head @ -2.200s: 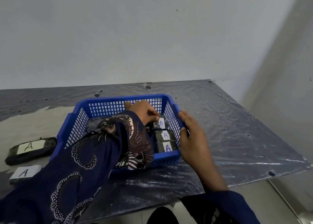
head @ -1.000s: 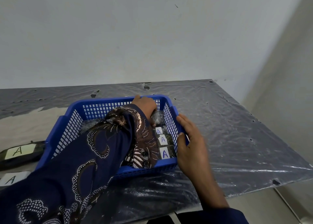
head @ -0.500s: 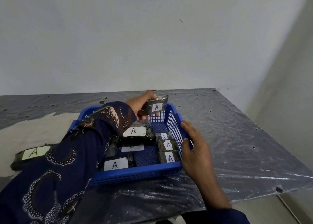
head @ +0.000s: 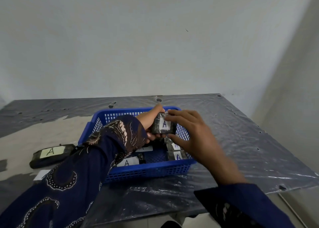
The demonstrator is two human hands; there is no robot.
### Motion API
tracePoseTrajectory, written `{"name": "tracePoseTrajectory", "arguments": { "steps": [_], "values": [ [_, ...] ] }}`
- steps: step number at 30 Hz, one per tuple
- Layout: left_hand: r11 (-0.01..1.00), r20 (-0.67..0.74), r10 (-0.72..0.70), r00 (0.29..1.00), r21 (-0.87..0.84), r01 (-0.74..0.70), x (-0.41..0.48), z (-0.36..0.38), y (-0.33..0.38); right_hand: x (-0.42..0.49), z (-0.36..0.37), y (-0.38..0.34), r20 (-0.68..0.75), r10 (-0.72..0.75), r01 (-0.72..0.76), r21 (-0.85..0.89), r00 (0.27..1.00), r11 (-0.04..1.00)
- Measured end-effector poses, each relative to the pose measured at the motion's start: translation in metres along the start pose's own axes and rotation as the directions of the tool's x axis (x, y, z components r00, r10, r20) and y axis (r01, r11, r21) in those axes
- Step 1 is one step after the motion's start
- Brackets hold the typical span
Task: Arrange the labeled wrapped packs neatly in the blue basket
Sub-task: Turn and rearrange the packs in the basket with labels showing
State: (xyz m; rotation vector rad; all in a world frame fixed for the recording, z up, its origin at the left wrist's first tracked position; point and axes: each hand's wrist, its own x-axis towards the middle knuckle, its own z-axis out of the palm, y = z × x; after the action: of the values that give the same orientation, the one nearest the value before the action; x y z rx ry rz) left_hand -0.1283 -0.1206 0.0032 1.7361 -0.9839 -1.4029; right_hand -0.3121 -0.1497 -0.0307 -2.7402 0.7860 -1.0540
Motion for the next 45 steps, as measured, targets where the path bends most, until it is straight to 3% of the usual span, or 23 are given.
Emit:
{"name": "tracePoseTrajectory", "arguments": {
  "steps": [6,13,16,18,22,31,35,45],
  "values": [
    [0.995,-0.147,0.015,0.989,-0.094,-0.029,0.001,0.001,-0.013,0.024,-0.005,0.004,0.157,-0.138,0.14,0.002,0.978,0.99],
    [0.995,-0.279,0.089,0.956,0.071,-0.072,0.011,-0.005,-0.027,0.038,0.002,0.004,0.263,-0.198,0.223,-0.07,0.944,0.972],
    [0.975,-0.29,0.139,0.947,0.209,-0.08,0.003,-0.008,-0.028,0.045,0.005,0.01,0.315,-0.157,0.172,-0.022,0.936,0.985],
    [0.883,-0.241,0.261,0.935,0.45,-0.13,-0.011,-0.011,-0.032,0.053,0.007,0.019,0.352,-0.072,0.089,-0.033,0.933,0.996],
    [0.597,-0.182,0.47,0.864,0.786,-0.159,-0.04,-0.006,-0.061,0.073,0.022,0.034,0.484,0.143,0.003,-0.288,0.863,0.958],
    [0.306,-0.067,0.652,0.755,0.935,-0.181,-0.055,0.016,-0.101,0.088,0.063,0.043,0.535,0.267,0.063,-0.519,0.802,0.852],
    [0.253,-0.046,0.674,0.737,0.952,-0.173,-0.053,0.016,-0.105,0.09,0.066,0.039,0.558,0.311,0.036,-0.523,0.769,0.852],
    [0.25,-0.067,0.683,0.728,0.957,-0.146,-0.051,0.02,-0.108,0.098,0.074,0.039,0.628,0.388,-0.066,-0.472,0.675,0.879]
  ]
}}
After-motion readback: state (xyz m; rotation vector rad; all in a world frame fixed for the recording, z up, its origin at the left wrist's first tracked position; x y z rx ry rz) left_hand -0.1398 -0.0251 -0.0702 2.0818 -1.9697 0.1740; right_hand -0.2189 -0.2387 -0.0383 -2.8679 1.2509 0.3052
